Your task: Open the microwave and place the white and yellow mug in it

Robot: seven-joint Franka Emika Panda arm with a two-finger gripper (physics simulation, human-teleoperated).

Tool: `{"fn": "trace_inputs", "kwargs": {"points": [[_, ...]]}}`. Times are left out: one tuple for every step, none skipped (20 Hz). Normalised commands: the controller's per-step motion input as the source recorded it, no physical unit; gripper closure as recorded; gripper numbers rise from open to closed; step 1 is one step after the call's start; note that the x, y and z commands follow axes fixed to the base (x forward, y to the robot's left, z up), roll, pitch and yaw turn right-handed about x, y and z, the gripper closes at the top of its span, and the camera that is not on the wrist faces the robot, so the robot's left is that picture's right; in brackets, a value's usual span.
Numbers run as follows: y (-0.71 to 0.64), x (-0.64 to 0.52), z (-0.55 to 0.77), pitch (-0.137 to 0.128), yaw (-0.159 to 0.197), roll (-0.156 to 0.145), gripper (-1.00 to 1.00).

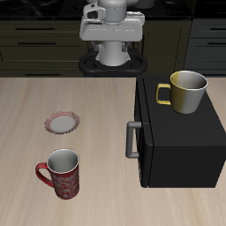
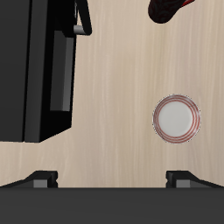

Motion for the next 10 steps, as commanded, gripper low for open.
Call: {"fn": "trace_inputs", "kwargs": {"points": [[-0.1,0.13,0.11,-0.03,0.003,0.027,-1.0],[-0.29,0.24,0.14,0.0,-0.026,0.108,-1.0],[-0.13,0.22,0.04,0.022,-0.028,0.105,-1.0],[0.06,0.05,-0.01,0.0,0.0,0.0,-1.0],[-0.29,0.2,0.08,-0.024,0.031,-0.012,-1.0],[-0.43,0.44,0.11,0.018,0.014,0.033,-1.0],[0.07,0.04,0.0,0.0,0.0,0.0,-1.0],[-0.32,0.19,0.07,0.011,-0.002,-0.024,-1.0],[-0.14,0.17,0.06,-0.007,0.027,0.013,-1.0],[-0.24,0.24,0.08,-0.024,0.046,-0.021,-1.0]]}}
